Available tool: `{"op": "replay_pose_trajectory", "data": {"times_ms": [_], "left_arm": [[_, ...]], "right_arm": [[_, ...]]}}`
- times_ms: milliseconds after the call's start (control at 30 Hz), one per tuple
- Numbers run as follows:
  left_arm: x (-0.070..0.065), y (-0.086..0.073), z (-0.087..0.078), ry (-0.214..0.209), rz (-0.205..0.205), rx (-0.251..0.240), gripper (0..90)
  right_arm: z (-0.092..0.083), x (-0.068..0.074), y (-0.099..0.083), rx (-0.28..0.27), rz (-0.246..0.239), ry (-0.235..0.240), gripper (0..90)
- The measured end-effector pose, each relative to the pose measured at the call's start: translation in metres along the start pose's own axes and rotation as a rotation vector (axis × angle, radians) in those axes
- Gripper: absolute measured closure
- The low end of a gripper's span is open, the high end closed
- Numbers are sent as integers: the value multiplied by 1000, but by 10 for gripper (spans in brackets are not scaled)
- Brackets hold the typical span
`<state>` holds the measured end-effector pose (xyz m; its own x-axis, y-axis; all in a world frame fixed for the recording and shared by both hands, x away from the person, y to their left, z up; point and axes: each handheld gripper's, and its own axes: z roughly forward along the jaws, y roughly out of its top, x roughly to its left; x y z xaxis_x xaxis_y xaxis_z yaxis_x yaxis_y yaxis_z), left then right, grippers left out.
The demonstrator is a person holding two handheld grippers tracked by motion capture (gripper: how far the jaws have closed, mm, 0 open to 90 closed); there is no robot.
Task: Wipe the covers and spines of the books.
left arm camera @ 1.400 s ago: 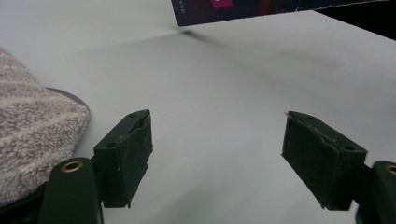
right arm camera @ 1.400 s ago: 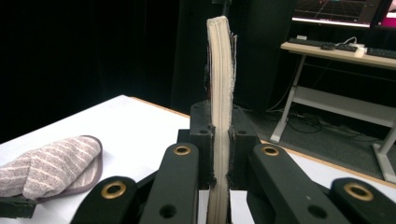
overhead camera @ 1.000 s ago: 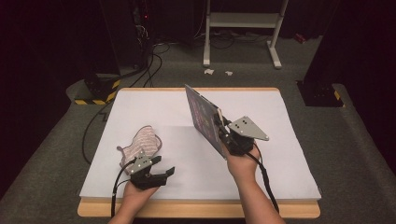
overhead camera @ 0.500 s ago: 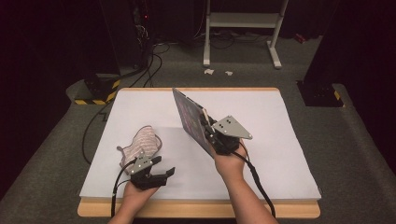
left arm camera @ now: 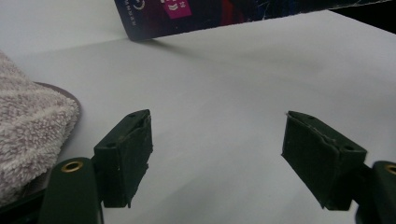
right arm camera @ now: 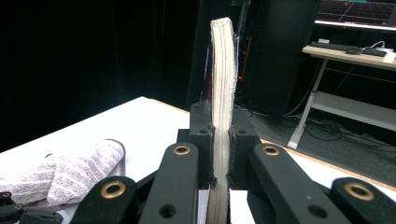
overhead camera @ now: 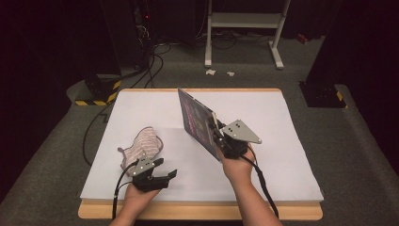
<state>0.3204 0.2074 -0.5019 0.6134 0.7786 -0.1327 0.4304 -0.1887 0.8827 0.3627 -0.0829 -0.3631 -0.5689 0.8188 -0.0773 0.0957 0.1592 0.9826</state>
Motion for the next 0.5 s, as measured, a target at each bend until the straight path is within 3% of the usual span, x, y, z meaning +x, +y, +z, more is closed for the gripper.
{"op": "replay_pose_trajectory", "data": {"times_ms": [500], "left_arm": [[-1, -1, 1, -2, 4, 5, 245]], "right_arm": [[-7, -11, -8, 11, -14, -44, 841]]}}
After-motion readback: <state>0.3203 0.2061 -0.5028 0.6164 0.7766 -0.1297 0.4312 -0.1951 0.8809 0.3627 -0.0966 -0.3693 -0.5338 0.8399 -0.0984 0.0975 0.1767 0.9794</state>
